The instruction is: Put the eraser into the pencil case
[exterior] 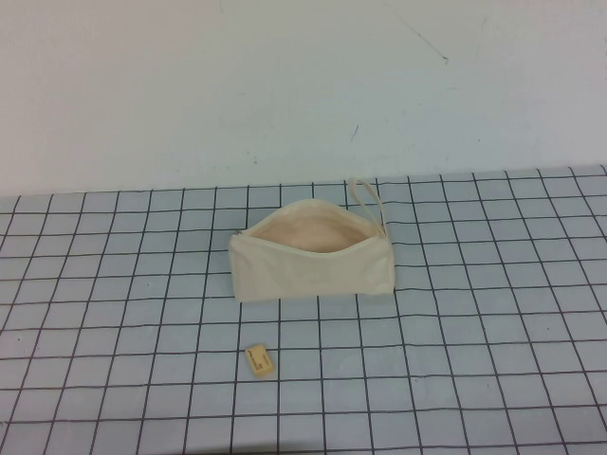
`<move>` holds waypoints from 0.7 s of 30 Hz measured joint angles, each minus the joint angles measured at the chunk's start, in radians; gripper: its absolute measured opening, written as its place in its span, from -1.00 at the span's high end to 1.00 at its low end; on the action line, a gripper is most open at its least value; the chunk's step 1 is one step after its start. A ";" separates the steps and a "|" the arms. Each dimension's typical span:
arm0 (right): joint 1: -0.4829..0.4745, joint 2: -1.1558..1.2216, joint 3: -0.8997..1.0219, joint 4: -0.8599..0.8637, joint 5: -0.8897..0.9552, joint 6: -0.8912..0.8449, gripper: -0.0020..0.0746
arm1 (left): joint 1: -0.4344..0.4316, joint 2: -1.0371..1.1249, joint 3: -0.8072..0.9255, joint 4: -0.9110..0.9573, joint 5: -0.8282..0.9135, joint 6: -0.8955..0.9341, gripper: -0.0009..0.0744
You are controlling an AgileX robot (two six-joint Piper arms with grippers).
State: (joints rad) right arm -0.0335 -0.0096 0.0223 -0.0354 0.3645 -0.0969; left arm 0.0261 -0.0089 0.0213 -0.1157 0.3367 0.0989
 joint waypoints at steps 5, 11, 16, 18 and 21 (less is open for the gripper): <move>0.000 0.000 0.000 0.000 0.000 0.000 0.95 | 0.000 0.000 0.000 0.000 0.000 0.000 0.98; 0.000 0.000 0.000 0.000 0.000 0.000 0.95 | 0.000 0.000 0.005 -0.006 -0.086 0.000 0.98; 0.000 0.000 0.000 0.000 0.000 0.000 0.95 | 0.000 0.000 0.005 -0.008 -0.392 0.000 0.98; 0.000 0.000 0.000 0.000 0.000 0.000 0.95 | 0.000 0.000 0.005 -0.008 -0.524 0.000 0.98; 0.000 0.000 0.000 0.000 0.000 0.000 0.95 | 0.000 0.000 0.005 -0.008 -0.671 -0.001 0.98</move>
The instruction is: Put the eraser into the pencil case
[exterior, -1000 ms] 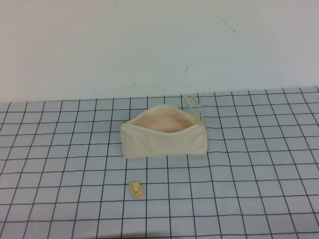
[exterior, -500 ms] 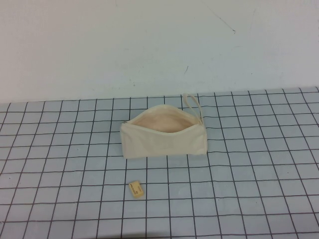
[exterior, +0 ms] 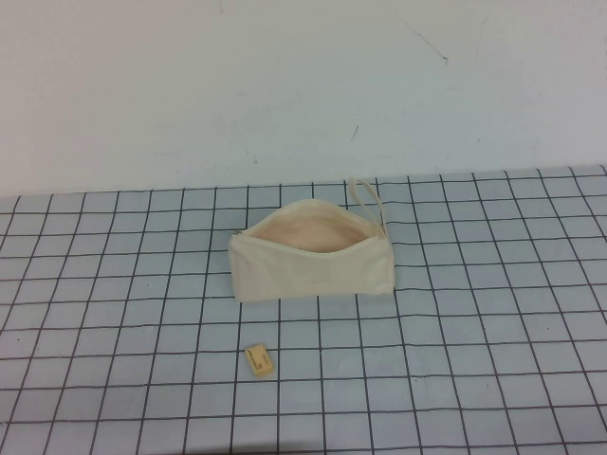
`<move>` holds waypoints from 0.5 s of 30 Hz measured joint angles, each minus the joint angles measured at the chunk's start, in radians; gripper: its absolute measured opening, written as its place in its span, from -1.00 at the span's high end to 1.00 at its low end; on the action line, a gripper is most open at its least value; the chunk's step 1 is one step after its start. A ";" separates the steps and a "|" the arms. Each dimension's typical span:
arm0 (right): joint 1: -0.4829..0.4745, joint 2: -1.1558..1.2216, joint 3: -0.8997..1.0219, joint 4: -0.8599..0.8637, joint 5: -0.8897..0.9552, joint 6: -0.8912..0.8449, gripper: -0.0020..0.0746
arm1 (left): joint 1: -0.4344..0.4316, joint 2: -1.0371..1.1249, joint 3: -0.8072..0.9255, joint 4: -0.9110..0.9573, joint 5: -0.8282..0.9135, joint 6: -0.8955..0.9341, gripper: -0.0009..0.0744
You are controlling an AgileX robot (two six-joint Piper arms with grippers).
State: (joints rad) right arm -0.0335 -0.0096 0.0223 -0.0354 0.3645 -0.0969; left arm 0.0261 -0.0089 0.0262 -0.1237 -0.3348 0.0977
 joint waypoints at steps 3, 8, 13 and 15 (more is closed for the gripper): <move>0.000 0.000 0.000 0.000 0.000 0.000 0.95 | 0.000 0.000 0.000 0.000 -0.099 0.000 0.98; 0.000 0.000 0.000 0.000 0.000 0.000 0.95 | 0.000 0.000 0.000 -0.004 -0.197 -0.007 0.98; 0.000 0.000 0.000 0.000 0.000 0.000 0.95 | 0.000 -0.001 -0.023 0.000 -0.250 -0.023 0.98; 0.000 0.000 0.000 0.000 0.000 0.000 0.95 | 0.000 -0.001 -0.108 0.012 -0.108 -0.031 0.98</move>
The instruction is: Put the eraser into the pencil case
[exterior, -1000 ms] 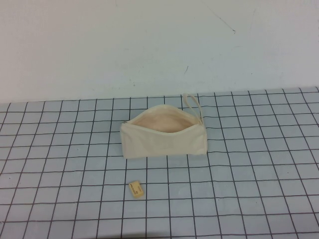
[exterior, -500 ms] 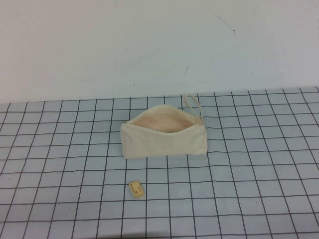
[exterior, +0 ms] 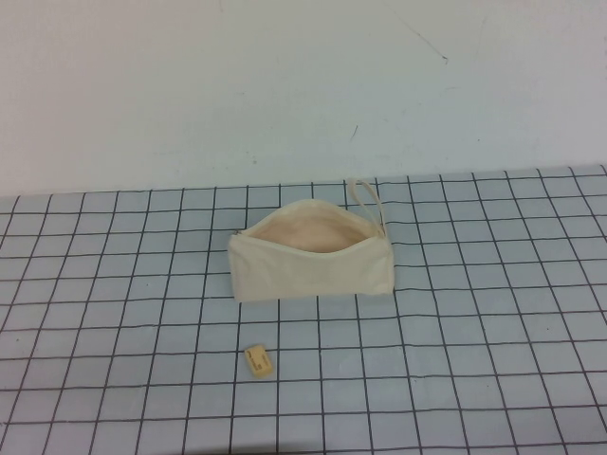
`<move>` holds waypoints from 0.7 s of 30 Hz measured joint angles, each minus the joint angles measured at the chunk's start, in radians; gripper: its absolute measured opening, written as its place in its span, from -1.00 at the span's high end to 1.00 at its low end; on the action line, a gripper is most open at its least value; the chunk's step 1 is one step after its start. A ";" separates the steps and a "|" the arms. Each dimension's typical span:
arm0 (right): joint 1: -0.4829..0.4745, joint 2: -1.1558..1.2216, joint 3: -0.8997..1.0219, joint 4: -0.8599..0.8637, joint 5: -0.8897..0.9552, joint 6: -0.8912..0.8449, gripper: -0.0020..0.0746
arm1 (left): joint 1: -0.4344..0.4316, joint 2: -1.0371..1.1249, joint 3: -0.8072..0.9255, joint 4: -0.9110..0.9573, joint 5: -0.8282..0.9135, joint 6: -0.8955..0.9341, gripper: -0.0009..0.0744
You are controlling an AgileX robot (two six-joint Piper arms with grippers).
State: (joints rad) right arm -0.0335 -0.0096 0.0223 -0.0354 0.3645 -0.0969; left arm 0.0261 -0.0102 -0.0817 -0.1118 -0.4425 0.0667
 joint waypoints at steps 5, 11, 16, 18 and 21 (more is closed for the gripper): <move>0.000 0.000 0.000 0.000 0.000 0.000 0.95 | 0.000 0.040 -0.284 0.030 0.515 0.000 0.98; 0.000 0.000 0.000 0.000 0.000 0.000 0.95 | 0.000 0.240 -0.492 -0.013 1.042 0.004 0.98; 0.000 0.000 0.000 0.000 0.000 0.000 0.95 | 0.000 0.378 -0.478 -0.111 1.133 0.004 0.98; 0.000 0.000 0.000 0.000 0.000 0.000 0.95 | 0.000 0.422 -0.439 -0.168 1.106 0.009 0.98; 0.000 0.000 0.000 0.000 0.000 0.000 0.95 | 0.000 0.498 -0.391 -0.274 1.047 0.079 0.98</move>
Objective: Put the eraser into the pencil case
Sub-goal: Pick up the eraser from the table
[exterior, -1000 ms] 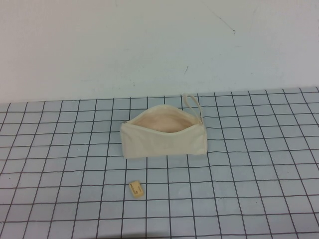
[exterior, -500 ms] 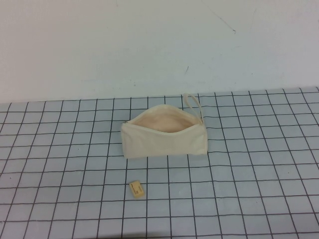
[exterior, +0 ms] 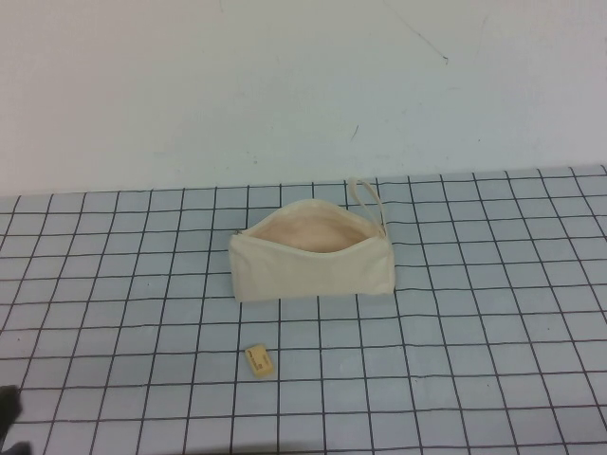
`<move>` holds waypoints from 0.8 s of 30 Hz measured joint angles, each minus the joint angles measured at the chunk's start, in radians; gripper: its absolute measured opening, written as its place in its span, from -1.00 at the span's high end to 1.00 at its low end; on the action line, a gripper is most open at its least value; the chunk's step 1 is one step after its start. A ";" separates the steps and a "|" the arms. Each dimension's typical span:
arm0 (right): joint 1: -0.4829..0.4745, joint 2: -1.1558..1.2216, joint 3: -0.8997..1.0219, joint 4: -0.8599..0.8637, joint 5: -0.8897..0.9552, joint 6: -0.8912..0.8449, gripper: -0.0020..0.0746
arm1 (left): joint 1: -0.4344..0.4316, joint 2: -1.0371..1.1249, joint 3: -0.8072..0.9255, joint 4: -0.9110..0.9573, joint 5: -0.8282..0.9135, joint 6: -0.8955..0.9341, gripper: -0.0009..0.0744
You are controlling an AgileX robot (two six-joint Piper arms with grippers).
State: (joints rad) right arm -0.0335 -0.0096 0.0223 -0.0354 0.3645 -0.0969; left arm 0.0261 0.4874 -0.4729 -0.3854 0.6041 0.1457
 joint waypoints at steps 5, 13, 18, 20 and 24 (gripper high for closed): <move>0.000 0.000 0.000 0.000 0.000 0.000 0.95 | 0.000 0.196 -0.022 -0.203 -0.007 0.188 0.98; 0.000 0.000 0.000 0.000 0.000 0.000 0.95 | 0.000 0.566 -0.238 -0.301 0.137 0.301 0.98; 0.000 0.000 0.000 0.000 0.000 0.000 0.95 | -0.052 0.765 -0.381 -0.283 0.200 0.294 0.98; 0.000 0.000 0.000 0.000 0.000 0.000 0.95 | -0.101 0.829 -0.422 -0.236 0.180 0.265 0.98; 0.000 0.000 0.000 0.000 0.000 0.000 0.95 | -0.231 0.933 -0.482 -0.076 0.123 0.146 0.98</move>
State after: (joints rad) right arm -0.0335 -0.0096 0.0223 -0.0354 0.3645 -0.0969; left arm -0.2052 1.4200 -0.9549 -0.4612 0.7269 0.2915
